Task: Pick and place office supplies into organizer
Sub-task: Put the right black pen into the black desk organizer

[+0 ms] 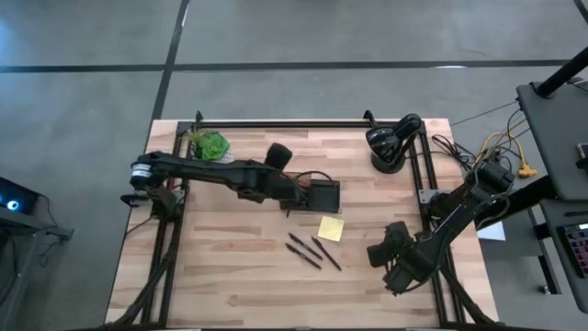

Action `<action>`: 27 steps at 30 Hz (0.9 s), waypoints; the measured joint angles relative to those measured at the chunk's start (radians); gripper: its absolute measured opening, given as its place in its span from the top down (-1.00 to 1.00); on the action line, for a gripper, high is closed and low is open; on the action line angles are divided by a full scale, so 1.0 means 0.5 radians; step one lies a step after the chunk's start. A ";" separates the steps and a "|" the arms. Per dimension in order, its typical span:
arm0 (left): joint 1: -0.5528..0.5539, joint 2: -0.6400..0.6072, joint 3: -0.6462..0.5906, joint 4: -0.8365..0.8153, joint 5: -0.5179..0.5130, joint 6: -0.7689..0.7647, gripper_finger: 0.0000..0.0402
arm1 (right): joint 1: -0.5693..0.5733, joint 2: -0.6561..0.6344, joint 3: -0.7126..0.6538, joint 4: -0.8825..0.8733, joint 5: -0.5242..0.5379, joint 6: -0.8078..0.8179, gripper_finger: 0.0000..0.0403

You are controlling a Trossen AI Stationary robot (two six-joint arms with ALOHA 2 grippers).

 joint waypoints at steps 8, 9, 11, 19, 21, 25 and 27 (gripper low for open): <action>-0.204 -0.282 0.002 -0.030 0.080 -0.873 0.33 | -0.001 0.000 -0.033 0.048 0.003 -0.018 0.36; -0.258 -0.322 0.001 -0.024 0.166 -0.992 0.33 | -0.001 -0.001 -0.043 0.049 0.006 -0.018 0.36; -0.371 -0.377 -0.017 0.051 0.310 -1.202 0.33 | -0.001 -0.001 -0.068 0.058 0.026 -0.024 0.36; -0.756 -0.404 -0.071 0.314 0.559 -1.693 0.33 | -0.010 -0.001 -0.161 0.301 0.049 -0.130 0.37; -0.789 -0.371 -0.082 0.383 0.627 -1.764 0.33 | -0.010 -0.001 -0.187 0.505 0.050 -0.193 0.36; -0.816 -0.283 -0.088 0.386 0.662 -1.951 0.33 | -0.009 -0.001 -0.269 1.058 0.079 -0.359 0.36; -0.819 -0.245 -0.093 0.387 0.720 -2.007 0.33 | -0.009 -0.001 -0.305 1.311 0.116 -0.412 0.36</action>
